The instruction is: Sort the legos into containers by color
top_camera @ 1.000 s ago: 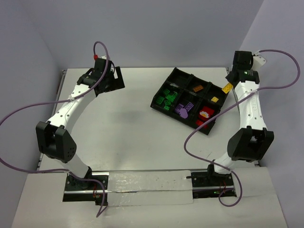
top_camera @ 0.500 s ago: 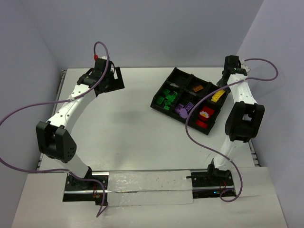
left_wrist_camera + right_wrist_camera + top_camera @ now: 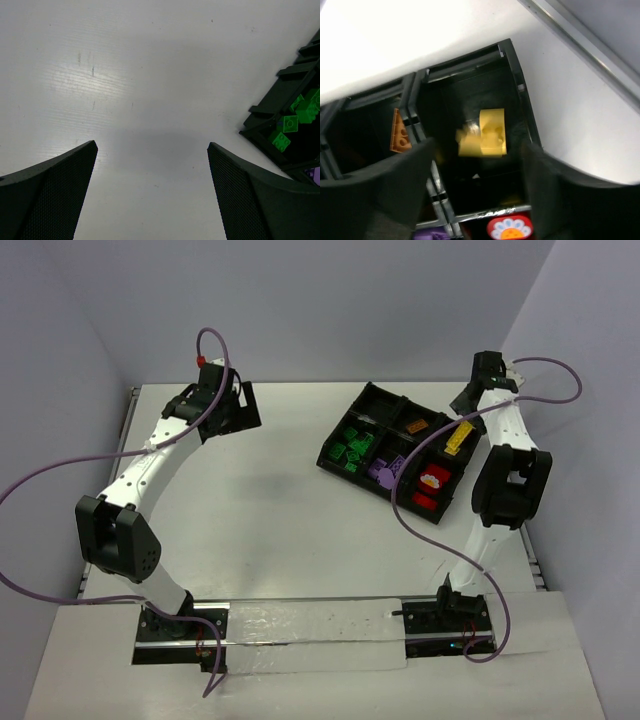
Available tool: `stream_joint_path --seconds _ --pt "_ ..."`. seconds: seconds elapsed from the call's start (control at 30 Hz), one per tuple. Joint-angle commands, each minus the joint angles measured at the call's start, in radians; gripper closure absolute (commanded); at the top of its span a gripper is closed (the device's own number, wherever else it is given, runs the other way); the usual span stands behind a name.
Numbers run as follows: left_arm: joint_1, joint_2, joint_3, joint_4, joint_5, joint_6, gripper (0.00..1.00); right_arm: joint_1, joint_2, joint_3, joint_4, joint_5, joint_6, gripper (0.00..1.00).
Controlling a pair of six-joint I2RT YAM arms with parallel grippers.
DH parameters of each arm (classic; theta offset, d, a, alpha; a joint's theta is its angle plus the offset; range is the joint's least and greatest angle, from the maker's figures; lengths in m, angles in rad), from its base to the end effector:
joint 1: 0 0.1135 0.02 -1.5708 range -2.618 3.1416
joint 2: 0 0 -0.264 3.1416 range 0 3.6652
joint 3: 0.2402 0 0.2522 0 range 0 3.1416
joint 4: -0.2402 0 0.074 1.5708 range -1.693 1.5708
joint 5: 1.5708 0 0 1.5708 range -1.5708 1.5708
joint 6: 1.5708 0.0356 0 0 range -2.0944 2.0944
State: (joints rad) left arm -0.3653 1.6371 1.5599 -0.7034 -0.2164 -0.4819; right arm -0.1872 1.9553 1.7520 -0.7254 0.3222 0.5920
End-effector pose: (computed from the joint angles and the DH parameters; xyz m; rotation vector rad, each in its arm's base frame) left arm 0.3424 -0.1228 0.3413 -0.2413 2.3222 -0.1689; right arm 0.4259 -0.0921 0.2812 1.0500 2.2097 -0.2256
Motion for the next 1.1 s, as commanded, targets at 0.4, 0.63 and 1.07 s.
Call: stream_joint_path --seconds 0.4,0.63,1.07 --pt "0.005 -0.032 0.007 0.01 -0.032 0.016 0.01 -0.008 -0.222 0.093 -0.001 -0.008 -0.066 0.08" --pt "0.005 -0.042 -0.001 0.031 -0.053 0.025 0.01 -0.003 -0.355 0.037 -0.022 -0.023 -0.077 0.0" --pt "0.005 0.007 0.106 0.085 0.026 0.013 0.01 0.0 -0.488 -0.101 0.028 0.043 -0.129 0.0"
